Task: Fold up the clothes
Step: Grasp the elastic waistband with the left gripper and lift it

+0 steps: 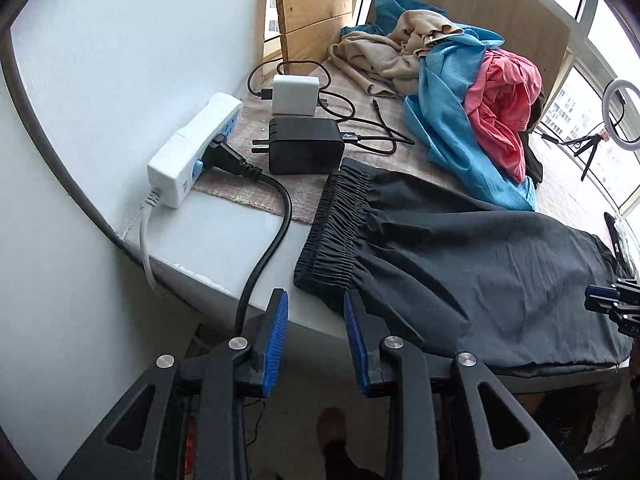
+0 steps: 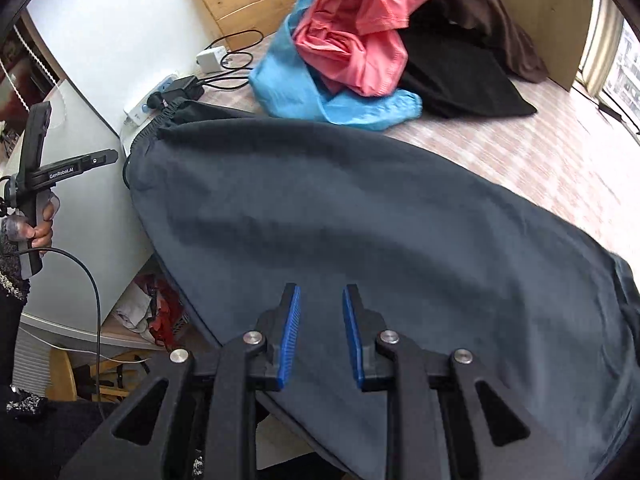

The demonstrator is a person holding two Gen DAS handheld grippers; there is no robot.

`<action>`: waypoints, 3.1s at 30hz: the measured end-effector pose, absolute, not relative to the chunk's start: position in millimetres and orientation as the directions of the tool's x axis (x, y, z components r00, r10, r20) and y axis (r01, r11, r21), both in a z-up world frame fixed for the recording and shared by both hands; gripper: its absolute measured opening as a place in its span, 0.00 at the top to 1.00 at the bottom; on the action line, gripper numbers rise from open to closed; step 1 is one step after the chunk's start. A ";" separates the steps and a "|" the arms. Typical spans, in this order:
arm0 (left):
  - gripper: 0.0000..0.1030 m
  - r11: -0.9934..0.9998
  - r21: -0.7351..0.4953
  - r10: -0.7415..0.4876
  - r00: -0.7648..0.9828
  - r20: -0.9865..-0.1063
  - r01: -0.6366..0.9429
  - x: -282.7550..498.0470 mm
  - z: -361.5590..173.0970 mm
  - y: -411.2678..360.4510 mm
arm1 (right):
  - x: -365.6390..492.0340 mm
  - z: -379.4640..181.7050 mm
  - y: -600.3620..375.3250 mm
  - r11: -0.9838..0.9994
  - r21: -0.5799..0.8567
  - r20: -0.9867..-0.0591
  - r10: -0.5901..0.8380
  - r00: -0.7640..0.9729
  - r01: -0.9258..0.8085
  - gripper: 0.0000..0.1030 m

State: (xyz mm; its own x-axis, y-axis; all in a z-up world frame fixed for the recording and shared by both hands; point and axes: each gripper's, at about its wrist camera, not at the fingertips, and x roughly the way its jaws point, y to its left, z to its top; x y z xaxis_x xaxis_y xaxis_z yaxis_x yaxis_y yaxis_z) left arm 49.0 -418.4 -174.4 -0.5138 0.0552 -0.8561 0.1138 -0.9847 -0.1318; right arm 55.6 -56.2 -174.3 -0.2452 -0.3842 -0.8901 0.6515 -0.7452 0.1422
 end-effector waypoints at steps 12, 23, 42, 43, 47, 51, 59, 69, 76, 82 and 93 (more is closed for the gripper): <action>0.70 -0.988 -0.149 0.110 -0.490 -0.865 0.042 27.7 -183.6 -430.1 | 44.1 -203.4 -207.7 -0.679 0.061 -0.925 -0.314 -0.215 0.732 0.79; 0.62 -0.978 -0.209 0.172 -0.455 -0.874 0.030 21.0 -198.7 -427.6 | 36.1 -198.0 -202.3 -0.706 0.058 -0.926 -0.302 -0.226 0.706 0.78; 0.56 -0.956 -0.293 0.246 -0.450 -0.858 0.035 15.0 -196.8 -435.0 | 42.7 -206.0 -246.0 -0.655 0.117 -0.922 -0.352 -0.164 0.746 0.78; 0.56 -0.958 -0.285 0.241 -0.444 -0.863 0.033 13.4 -197.5 -433.2 | 42.6 -209.7 -251.7 -0.655 0.103 -0.928 -0.335 -0.166 0.749 0.78; 0.54 -0.969 -0.243 0.209 -0.415 -0.886 0.031 7.2 -204.0 -425.4 | 42.4 -210.9 -262.5 -0.635 0.166 -0.914 -0.385 -0.124 0.754 0.78; 0.46 -0.982 -0.187 0.153 -0.432 -0.889 0.038 3.0 -207.0 -423.0 | 48.8 -212.1 -273.7 -0.602 0.132 -0.922 -0.367 -0.125 0.788 0.78; 0.75 -0.982 -0.191 0.165 -0.466 -0.869 0.009 0.2 -207.1 -417.7 | 46.6 -212.8 -270.7 -0.602 0.160 -0.914 -0.389 -0.112 0.782 0.78; 0.90 -0.930 -0.368 0.303 -0.580 -0.756 -0.006 13.6 -168.6 -429.1 | 39.2 -202.6 -244.6 -0.656 0.263 -0.880 -0.464 -0.104 0.707 0.78; 0.77 -0.942 -0.334 0.272 -0.513 -0.814 0.031 13.9 -190.9 -440.6 | 27.8 -183.6 -222.7 -0.697 0.299 -0.860 -0.493 -0.132 0.652 0.78; 0.75 -0.949 -0.297 0.187 -0.576 -0.796 0.103 46.3 -173.4 -464.7 | 52.8 -167.9 -270.9 -0.571 0.271 -0.841 -0.531 -0.098 0.775 0.78; 0.75 -0.934 -0.309 0.162 -0.560 -0.812 0.178 102.7 -193.2 -489.6 | 80.5 -212.0 -357.4 -0.509 0.024 -0.919 -0.351 -0.182 0.860 0.55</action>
State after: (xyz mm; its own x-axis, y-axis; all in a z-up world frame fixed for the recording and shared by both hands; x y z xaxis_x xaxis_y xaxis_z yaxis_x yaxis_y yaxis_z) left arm 102.7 -489.6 -193.2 -0.5604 0.1616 -0.8123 0.1784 -0.9342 -0.3090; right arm 80.5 -357.4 -212.0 -0.1816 -0.3505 -0.9188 0.8605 -0.5089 0.0241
